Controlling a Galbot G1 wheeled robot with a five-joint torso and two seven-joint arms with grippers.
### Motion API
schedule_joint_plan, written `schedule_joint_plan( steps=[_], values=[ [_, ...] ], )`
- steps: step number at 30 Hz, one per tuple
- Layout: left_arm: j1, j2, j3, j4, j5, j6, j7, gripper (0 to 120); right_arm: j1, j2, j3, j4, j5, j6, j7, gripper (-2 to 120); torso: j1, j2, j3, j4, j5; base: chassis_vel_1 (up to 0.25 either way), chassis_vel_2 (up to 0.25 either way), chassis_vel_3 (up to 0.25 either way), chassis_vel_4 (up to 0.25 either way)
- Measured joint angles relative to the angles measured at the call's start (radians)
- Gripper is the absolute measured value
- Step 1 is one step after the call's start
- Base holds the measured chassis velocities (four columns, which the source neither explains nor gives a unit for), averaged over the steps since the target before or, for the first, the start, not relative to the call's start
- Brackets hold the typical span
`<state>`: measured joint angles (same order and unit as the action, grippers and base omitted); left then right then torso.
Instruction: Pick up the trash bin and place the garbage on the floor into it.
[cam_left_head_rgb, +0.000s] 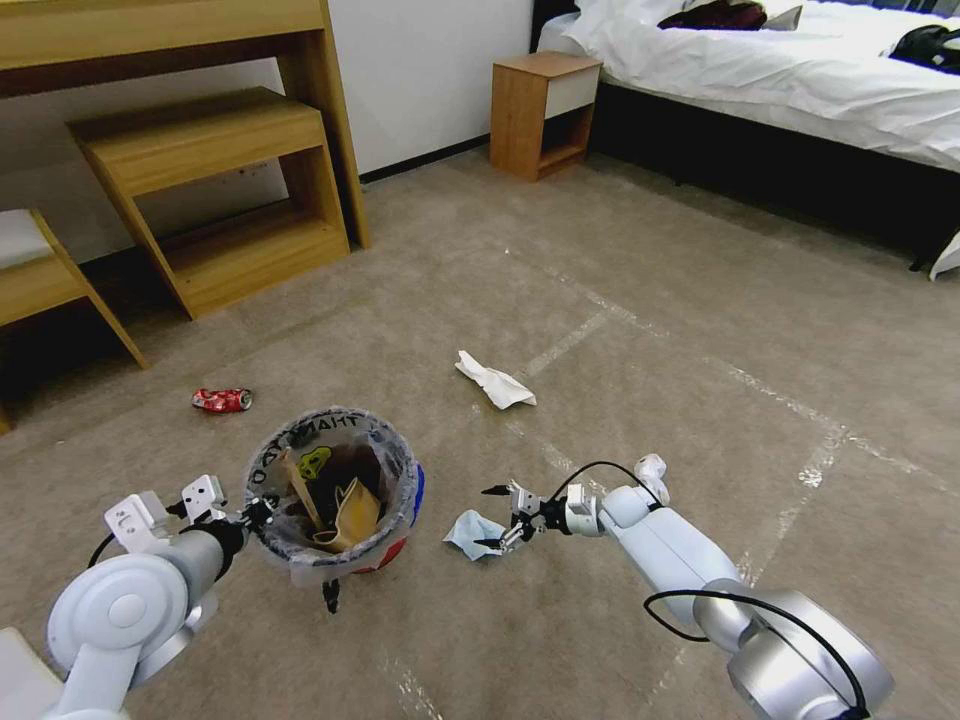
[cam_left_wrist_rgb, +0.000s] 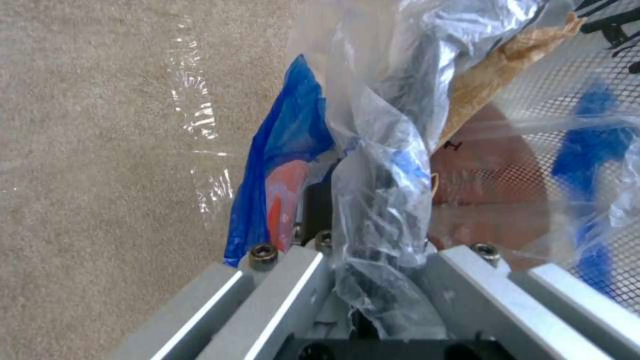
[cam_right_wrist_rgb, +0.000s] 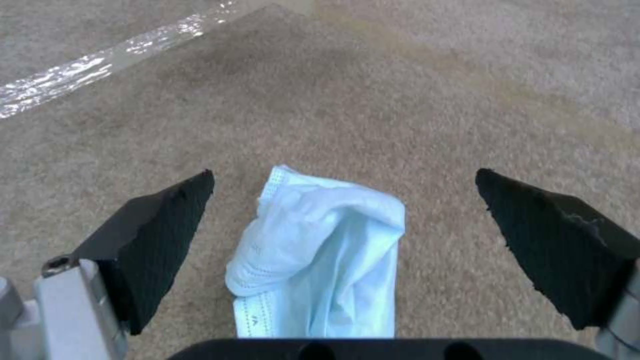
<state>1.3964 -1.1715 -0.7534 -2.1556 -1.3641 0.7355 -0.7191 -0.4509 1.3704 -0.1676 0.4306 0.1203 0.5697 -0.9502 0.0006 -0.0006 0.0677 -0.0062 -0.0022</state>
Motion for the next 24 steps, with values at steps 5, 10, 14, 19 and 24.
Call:
schedule_joint_plan(
  steps=[5, 10, 14, 19, 24],
  values=[
    [0.001, 0.0, 0.001, 0.001, 0.001, 0.0, 0.001, 0, -0.001, 0.007, 0.014, -0.019, -0.003, -0.001, 0.001, 100, 0.0, 0.0, 0.0, 0.0, 0.0, 0.0, 0.0, 0.0, 0.0],
    [0.003, -0.002, 0.004, 0.001, 0.005, 0.0, 0.004, 0, -0.001, 0.017, 0.028, -0.041, -0.004, -0.006, 0.001, 100, 0.0, 0.0, 0.0, 0.0, 0.0, 0.0, 0.0, 0.0, 0.0],
    [0.004, -0.006, 0.007, 0.001, 0.014, 0.0, 0.012, 0, -0.001, 0.023, 0.034, -0.055, -0.003, -0.012, 0.002, 100, 0.0, 0.0, 0.0, 0.0, 0.0, 0.0, 0.0, 0.0, 0.0],
    [0.005, -0.005, 0.01, 0.003, 0.017, 0.0, 0.014, 0, 0.004, 0.034, 0.046, -0.078, 0.001, -0.018, 0.002, 100, 0.0, 0.0, 0.0, 0.0, 0.0, 0.0, 0.0, 0.0, 0.0],
    [0.007, -0.006, 0.01, 0.003, 0.018, 0.0, 0.015, 0, 0.006, 0.043, 0.051, -0.089, 0.005, -0.025, 0.002, 100, 0.0, 0.0, 0.0, 0.0, 0.0, 0.0, 0.0, 0.0, 0.0]
  ],
)
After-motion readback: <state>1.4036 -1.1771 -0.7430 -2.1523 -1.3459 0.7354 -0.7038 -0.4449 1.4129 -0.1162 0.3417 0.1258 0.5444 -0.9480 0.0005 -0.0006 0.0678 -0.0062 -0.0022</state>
